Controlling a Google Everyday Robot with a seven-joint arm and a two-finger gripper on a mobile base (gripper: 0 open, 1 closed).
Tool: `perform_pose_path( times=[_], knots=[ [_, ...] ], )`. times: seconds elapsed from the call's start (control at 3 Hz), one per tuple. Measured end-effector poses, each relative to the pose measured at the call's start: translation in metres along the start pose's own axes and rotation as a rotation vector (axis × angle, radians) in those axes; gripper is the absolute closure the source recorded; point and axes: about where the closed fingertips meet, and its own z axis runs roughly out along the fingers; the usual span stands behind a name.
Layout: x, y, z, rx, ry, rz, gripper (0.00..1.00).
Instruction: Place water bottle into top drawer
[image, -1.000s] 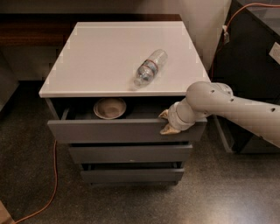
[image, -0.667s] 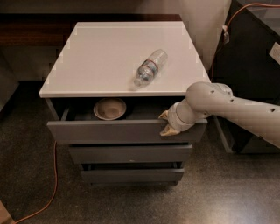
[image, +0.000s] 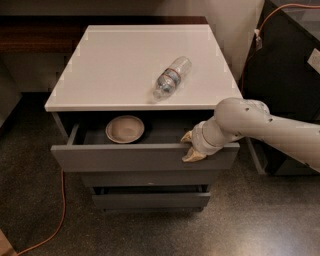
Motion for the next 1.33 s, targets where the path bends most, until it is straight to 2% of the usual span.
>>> perform_pose_path(
  times=[0.33, 0.67, 1.0, 1.33],
  knots=[
    [-0.015, 0.027, -0.014, -0.004, -0.038, 0.030, 1.00],
    [-0.017, 0.030, -0.015, -0.005, -0.041, 0.032, 1.00],
    [-0.033, 0.055, -0.026, -0.011, -0.073, 0.054, 1.00],
    [-0.034, 0.056, -0.029, -0.011, -0.075, 0.055, 1.00]
  ],
)
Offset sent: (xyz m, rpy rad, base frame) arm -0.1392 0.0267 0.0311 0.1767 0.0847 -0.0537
